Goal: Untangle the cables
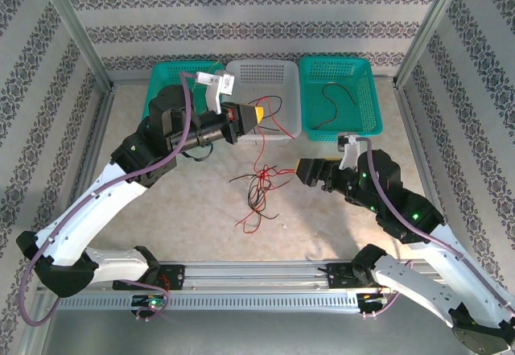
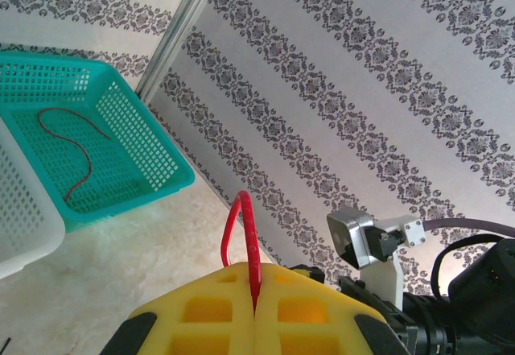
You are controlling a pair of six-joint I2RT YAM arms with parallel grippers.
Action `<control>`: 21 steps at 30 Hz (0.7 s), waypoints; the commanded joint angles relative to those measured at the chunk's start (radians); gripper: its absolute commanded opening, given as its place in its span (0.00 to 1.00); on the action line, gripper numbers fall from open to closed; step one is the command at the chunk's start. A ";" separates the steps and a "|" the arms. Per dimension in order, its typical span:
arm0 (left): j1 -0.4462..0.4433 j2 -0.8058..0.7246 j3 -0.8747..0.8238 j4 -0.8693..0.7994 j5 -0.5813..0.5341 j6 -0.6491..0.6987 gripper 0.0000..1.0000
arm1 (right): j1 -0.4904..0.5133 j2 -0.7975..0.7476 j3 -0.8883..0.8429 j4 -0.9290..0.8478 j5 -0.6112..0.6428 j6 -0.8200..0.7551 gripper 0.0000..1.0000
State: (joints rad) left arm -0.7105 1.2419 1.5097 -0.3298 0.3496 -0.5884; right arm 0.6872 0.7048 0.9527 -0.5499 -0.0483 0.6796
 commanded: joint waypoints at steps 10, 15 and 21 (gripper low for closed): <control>0.031 -0.022 -0.007 0.031 0.000 -0.014 0.00 | 0.103 0.124 0.063 -0.032 0.023 -0.039 0.83; 0.037 -0.017 -0.015 0.023 0.017 -0.011 0.00 | 0.126 0.105 0.092 -0.038 0.114 -0.052 0.82; 0.043 -0.005 -0.029 0.032 0.057 -0.017 0.00 | 0.124 0.152 0.215 -0.045 0.083 -0.148 0.79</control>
State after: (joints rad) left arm -0.6804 1.2415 1.4899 -0.3294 0.3706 -0.5892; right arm 0.8032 0.8326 1.0935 -0.6022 0.0261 0.6006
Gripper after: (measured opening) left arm 0.040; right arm 0.796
